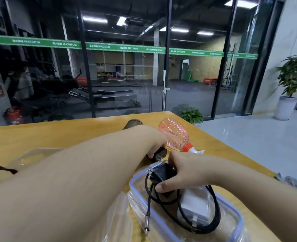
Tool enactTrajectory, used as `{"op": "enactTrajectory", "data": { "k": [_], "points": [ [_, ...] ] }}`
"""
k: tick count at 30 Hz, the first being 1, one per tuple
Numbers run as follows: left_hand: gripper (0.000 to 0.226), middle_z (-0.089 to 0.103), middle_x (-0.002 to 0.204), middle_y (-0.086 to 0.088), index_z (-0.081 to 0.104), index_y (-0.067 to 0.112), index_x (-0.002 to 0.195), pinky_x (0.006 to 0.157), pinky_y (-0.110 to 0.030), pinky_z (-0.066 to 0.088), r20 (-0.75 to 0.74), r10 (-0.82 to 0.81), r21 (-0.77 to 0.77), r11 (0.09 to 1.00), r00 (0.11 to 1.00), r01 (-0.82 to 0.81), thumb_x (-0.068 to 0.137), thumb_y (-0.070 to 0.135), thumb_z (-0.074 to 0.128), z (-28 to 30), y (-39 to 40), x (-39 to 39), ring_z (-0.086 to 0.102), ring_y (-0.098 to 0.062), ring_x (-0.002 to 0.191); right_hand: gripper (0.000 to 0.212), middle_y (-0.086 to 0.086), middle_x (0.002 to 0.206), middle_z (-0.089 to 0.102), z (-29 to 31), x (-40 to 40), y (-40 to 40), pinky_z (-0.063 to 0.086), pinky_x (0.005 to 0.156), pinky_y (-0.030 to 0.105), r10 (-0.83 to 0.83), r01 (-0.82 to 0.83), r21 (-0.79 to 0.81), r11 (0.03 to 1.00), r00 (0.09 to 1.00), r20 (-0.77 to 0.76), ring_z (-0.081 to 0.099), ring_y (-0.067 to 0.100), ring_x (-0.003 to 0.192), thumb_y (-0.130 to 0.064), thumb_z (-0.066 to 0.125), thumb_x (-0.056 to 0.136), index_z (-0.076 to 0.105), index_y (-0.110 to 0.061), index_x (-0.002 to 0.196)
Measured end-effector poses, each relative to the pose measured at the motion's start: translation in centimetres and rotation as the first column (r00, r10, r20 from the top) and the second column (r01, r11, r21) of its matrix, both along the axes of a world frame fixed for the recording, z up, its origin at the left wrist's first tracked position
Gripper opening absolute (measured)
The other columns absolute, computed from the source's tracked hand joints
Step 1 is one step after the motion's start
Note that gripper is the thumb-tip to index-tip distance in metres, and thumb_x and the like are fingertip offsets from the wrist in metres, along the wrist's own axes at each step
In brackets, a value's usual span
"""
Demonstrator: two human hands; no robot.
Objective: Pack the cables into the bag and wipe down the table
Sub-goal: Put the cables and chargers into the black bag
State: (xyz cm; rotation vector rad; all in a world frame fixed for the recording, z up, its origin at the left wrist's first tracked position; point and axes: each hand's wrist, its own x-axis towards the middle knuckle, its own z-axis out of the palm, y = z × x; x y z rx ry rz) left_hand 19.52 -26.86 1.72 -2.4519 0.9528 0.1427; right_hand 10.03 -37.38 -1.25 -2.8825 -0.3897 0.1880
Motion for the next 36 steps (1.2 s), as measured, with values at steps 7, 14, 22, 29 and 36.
{"op": "enactTrajectory", "data": {
  "k": [7,14,22,29,36],
  "points": [
    [0.03,0.063,0.105,0.0,0.059,0.022,0.112,0.093,-0.041,0.047,0.03,-0.001,0.069,0.998,1.0,-0.001,0.083,0.017,0.063,-1.5,-1.0,1.4,0.058,-0.024,0.099,0.048,-0.008,0.077,0.056,-0.3,0.7,0.5,0.038,0.051,0.024,0.015,-0.014,-0.021,1.0,0.998,0.058,0.051,0.005,0.064,-0.068,0.066,0.065,0.043,-0.027,0.077],
    [0.037,0.052,0.092,0.009,0.043,0.023,0.11,0.101,-0.042,0.034,0.084,-0.074,0.005,0.997,0.994,0.074,0.08,0.025,0.066,-0.4,-0.2,1.4,0.053,-0.023,0.1,0.042,0.001,0.067,0.056,-0.4,0.2,0.4,0.036,0.047,0.029,0.056,-0.055,-0.009,0.998,0.985,0.162,0.05,0.014,0.058,-0.054,0.062,0.069,0.05,-0.015,0.075],
    [0.04,0.051,0.082,0.006,0.04,0.023,0.111,0.057,-0.028,0.029,0.226,-0.103,-0.274,0.947,0.969,0.165,0.078,0.025,0.063,3.2,3.1,-0.2,0.049,-0.018,0.069,0.038,-0.007,0.083,0.053,0.4,-1.2,-0.4,0.047,0.066,0.034,0.03,-0.068,0.15,0.986,0.969,0.245,0.051,0.014,0.075,-0.047,0.064,0.071,0.047,-0.019,0.09],
    [0.048,0.041,0.084,0.004,0.032,0.017,0.105,0.056,-0.035,0.041,0.245,-0.029,-0.468,0.872,0.969,0.145,0.073,0.018,0.069,5.2,7.8,-2.9,0.053,-0.023,0.072,0.042,-0.007,0.098,0.057,2.1,-3.0,-0.1,0.05,0.074,0.034,-0.022,-0.046,0.236,0.971,0.96,0.277,0.056,0.014,0.082,-0.045,0.066,0.069,0.046,-0.027,0.102],
    [0.05,0.024,0.097,0.0,0.019,0.023,0.092,0.062,-0.028,0.034,0.343,-0.067,-0.408,0.888,0.937,0.213,0.073,0.027,0.065,6.7,14.3,-7.1,0.037,-0.017,0.078,0.044,-0.007,0.094,0.06,5.2,-4.9,2.8,0.053,0.079,0.038,-0.014,-0.113,0.344,0.932,0.938,0.347,0.059,0.01,0.084,-0.037,0.069,0.067,0.045,-0.027,0.102]
  ]
}}
